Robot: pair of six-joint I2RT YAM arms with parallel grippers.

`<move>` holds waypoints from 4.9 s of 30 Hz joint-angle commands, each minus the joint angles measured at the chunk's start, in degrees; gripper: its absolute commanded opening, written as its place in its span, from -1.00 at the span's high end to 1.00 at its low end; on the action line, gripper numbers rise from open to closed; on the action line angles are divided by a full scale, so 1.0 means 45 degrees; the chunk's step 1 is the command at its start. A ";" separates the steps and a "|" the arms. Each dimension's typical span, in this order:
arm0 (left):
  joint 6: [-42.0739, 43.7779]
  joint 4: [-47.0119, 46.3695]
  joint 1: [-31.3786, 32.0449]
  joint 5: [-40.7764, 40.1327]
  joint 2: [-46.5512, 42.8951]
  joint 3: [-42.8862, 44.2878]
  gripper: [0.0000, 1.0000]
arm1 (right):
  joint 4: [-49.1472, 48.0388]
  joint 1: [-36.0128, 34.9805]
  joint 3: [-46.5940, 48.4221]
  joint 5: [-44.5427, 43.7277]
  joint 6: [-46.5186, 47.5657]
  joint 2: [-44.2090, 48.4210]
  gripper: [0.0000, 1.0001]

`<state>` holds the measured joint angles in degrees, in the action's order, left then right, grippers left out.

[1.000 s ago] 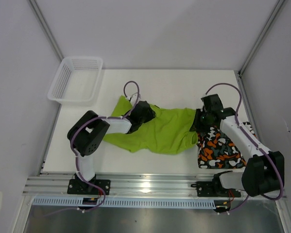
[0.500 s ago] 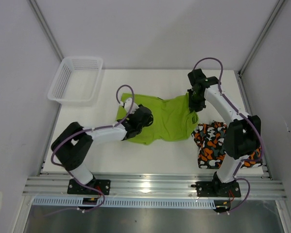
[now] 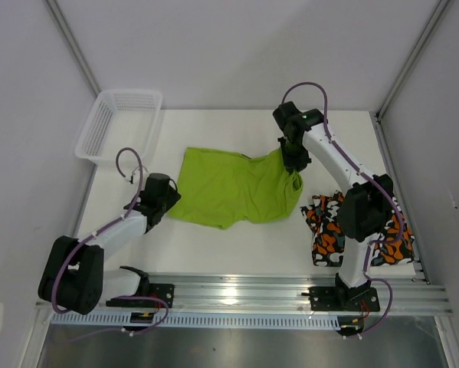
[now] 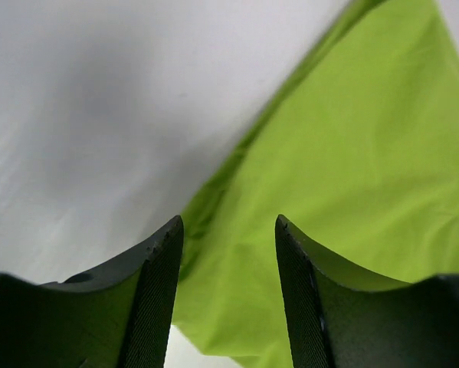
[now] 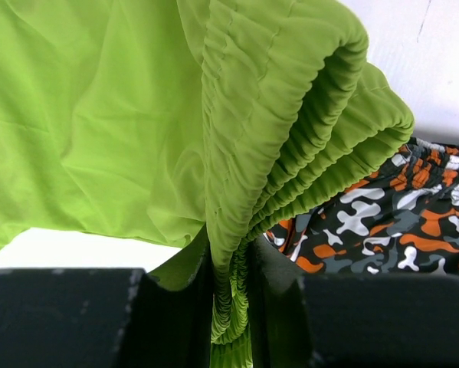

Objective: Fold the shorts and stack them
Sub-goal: Fold the shorts

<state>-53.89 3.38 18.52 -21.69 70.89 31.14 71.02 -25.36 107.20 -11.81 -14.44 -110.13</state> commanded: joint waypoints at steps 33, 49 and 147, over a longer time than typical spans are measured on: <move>0.1312 -0.1902 -0.1383 0.4019 0.1083 -0.1330 0.83 | 0.0661 -0.0125 0.0592 -0.0422 0.0845 0.0430 1.00; -0.0622 -0.3036 0.2153 0.2751 0.0245 -0.3383 1.00 | 0.2614 -0.1374 0.3638 0.0048 -0.0560 -0.0760 1.00; 0.0314 0.2277 0.3032 0.1285 -0.6105 -0.3658 0.80 | -0.0548 -0.5399 0.3412 0.0575 -0.1772 -0.5334 0.81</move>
<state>-54.72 9.63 32.80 -16.19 44.97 14.35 62.57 -51.07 127.76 -3.25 -24.69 -137.34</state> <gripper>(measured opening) 0.083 0.207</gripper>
